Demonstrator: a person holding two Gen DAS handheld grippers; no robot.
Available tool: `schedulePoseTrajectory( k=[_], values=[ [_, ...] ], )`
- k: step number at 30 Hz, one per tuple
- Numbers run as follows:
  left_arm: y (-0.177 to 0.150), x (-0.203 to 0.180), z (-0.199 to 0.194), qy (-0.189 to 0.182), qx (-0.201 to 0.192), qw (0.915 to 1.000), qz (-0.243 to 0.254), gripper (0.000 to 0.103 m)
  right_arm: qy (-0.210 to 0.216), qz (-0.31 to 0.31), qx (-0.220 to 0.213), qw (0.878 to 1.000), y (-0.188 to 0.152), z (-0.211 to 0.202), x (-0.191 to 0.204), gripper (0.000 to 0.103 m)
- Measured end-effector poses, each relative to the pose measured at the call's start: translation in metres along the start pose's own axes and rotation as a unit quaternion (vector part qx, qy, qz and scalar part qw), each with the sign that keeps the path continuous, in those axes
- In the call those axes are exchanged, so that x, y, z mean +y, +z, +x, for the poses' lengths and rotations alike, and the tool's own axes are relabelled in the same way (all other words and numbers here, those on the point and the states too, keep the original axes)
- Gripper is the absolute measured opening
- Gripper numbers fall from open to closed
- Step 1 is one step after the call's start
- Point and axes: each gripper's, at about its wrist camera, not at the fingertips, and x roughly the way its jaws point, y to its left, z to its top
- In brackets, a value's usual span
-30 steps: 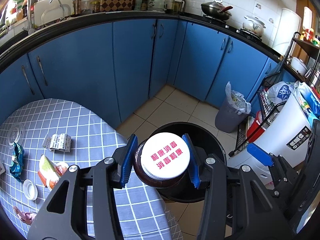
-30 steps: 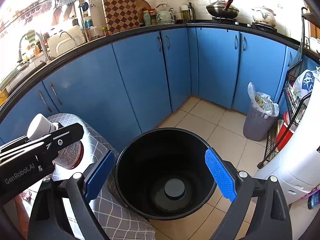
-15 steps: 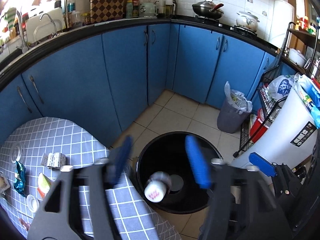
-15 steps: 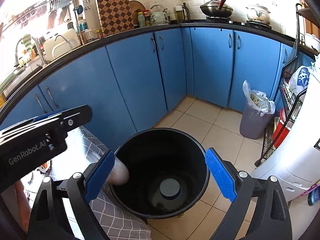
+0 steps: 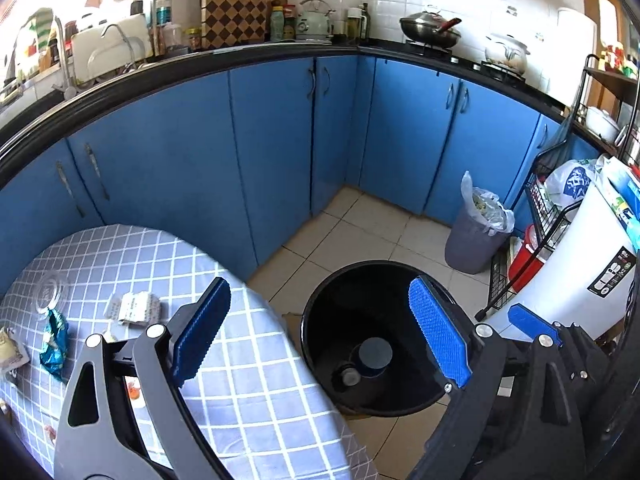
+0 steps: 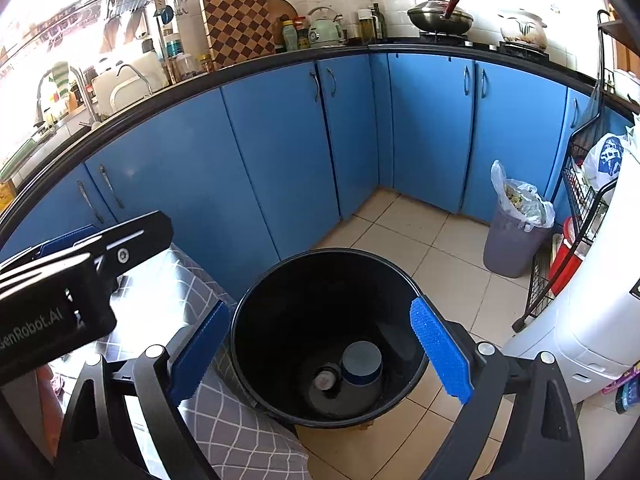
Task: Collect trash
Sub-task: 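Move both open grippers back over the table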
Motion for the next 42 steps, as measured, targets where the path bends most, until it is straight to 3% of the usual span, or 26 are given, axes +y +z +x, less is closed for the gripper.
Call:
schedulePoseTrajectory(
  k=[8,21,28,35,42],
  values=[
    [-0.016,0.031,-0.035,0.028,-0.019,0.9993,-0.015,0.090,0.006,-0.022,-0.004,1.000,-0.001,-0.016,0.025,0.089],
    [-0.053,0.110,-0.101,0.081,-0.029,0.9942,-0.065,0.090,0.045,-0.087,0.008,0.995,-0.017,-0.036,0.109,0.089],
    [-0.098,0.165,-0.139,0.135,-0.014,0.9859,-0.098,0.090,0.086,-0.117,0.031,0.989,-0.036,-0.040,0.164,0.089],
    [-0.155,0.230,-0.177,0.194,0.003,0.9697,-0.149,0.090,0.109,-0.163,0.053,0.979,-0.069,-0.042,0.220,0.089],
    [-0.199,0.261,-0.189,0.199,0.036,0.9633,-0.177,0.090,0.113,-0.207,0.075,0.969,-0.098,-0.041,0.260,0.089]
  ],
)
